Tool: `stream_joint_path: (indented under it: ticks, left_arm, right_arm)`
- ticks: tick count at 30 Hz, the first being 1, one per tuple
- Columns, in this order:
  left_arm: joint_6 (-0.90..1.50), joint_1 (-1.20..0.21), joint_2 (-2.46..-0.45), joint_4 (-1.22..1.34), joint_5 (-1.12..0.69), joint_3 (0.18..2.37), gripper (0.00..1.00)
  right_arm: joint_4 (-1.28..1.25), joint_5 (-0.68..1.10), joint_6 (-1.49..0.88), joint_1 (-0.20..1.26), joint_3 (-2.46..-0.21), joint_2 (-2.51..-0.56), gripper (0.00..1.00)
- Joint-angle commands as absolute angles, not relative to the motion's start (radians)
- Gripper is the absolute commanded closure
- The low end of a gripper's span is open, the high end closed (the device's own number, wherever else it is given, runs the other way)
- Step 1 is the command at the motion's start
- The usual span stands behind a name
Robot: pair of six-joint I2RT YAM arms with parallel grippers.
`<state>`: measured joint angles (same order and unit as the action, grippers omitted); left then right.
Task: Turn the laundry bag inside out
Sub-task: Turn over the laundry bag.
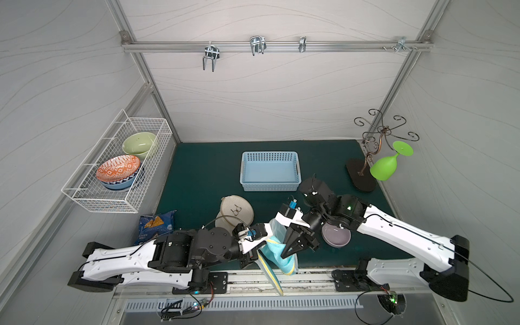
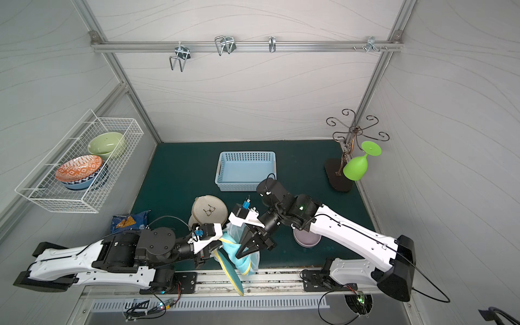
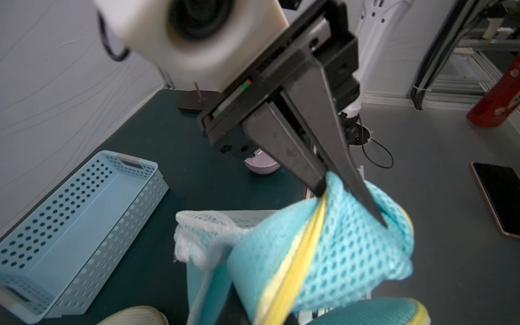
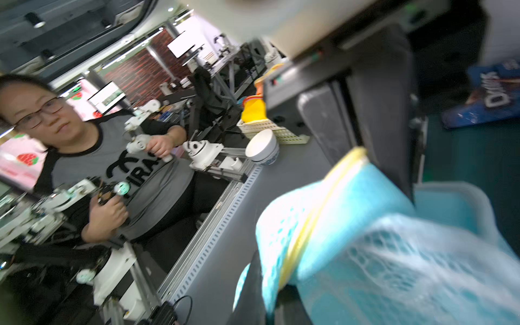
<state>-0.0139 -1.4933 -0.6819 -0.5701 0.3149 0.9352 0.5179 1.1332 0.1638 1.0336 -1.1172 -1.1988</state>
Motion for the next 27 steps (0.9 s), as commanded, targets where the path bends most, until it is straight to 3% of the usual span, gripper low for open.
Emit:
stream_joint_path:
  ticks: [1,4,8,11,14,18,23,27]
  left_arm:
    - [0.152,-1.496,-0.704,-0.596,0.523,1.035,1.00]
    - [0.229,-1.496,-0.764,-0.633,0.614,1.066,1.00]
    - [0.324,-1.496,-0.850,-0.700,0.762,1.116,1.00]
    - [0.379,-1.496,-0.904,-0.738,0.837,1.151,1.00]
    - [0.426,-1.496,-0.953,-0.784,0.881,1.187,1.00]
    - [0.455,-1.496,-0.962,-0.788,0.891,1.193,1.00]
    - [0.514,-1.496,-0.966,-0.819,0.897,1.198,1.00]
    - [0.553,-1.494,-0.974,-0.837,0.902,1.202,1.00]
  right_arm:
    - [0.434,0.866,0.015,1.015,-1.104,-1.191,0.73]
    - [0.409,0.677,-0.059,1.035,-1.108,-1.206,0.54]
    - [0.333,0.375,-0.137,1.111,-1.061,-1.190,0.41]
    - [0.270,0.141,-0.176,1.187,-1.006,-1.155,0.20]
    - [0.205,-0.090,-0.197,1.256,-0.954,-1.116,0.11]
    - [0.184,-0.336,-0.214,1.307,-0.928,-1.098,0.20]
    - [0.131,-0.648,-0.167,1.418,-0.917,-1.100,0.22]
    - [0.120,-0.853,-0.094,1.501,-0.973,-1.154,0.29]
